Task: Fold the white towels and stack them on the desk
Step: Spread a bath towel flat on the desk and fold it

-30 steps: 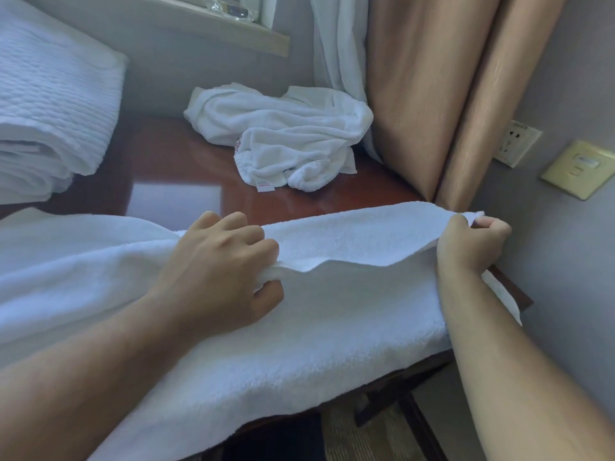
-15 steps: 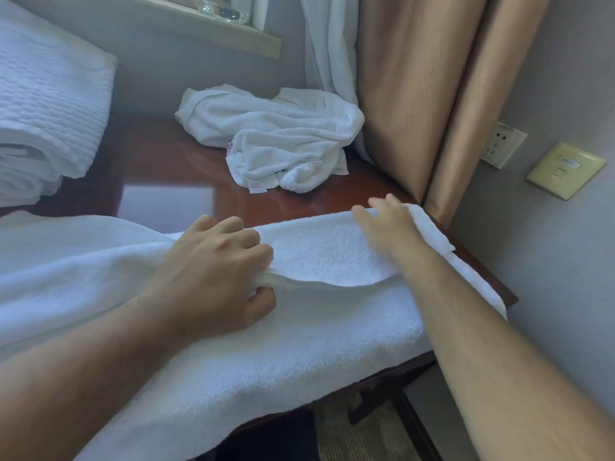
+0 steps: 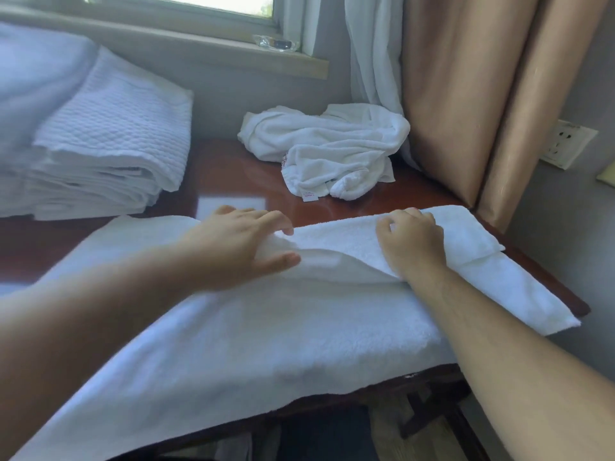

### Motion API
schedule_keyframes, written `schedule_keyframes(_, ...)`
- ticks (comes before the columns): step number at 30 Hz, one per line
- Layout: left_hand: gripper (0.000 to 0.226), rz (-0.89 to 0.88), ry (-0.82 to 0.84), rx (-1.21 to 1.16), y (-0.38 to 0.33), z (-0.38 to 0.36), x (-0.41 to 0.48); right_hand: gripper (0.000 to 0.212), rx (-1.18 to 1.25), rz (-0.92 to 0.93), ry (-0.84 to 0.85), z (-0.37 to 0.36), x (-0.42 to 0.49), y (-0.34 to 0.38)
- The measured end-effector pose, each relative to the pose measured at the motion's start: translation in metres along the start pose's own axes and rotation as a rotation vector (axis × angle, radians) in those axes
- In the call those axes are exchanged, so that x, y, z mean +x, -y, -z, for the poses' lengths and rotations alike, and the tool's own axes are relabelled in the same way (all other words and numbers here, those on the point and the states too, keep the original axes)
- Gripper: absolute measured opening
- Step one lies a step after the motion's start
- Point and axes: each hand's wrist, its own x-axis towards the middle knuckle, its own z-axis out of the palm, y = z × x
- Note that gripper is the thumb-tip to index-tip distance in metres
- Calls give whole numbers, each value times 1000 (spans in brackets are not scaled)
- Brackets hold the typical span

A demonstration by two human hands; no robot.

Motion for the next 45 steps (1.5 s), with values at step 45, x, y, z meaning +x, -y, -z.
schedule_keyframes(45, 37, 819, -482, -52, 99, 29, -237, 28, 204, 1255, 484, -19, -166, 261)
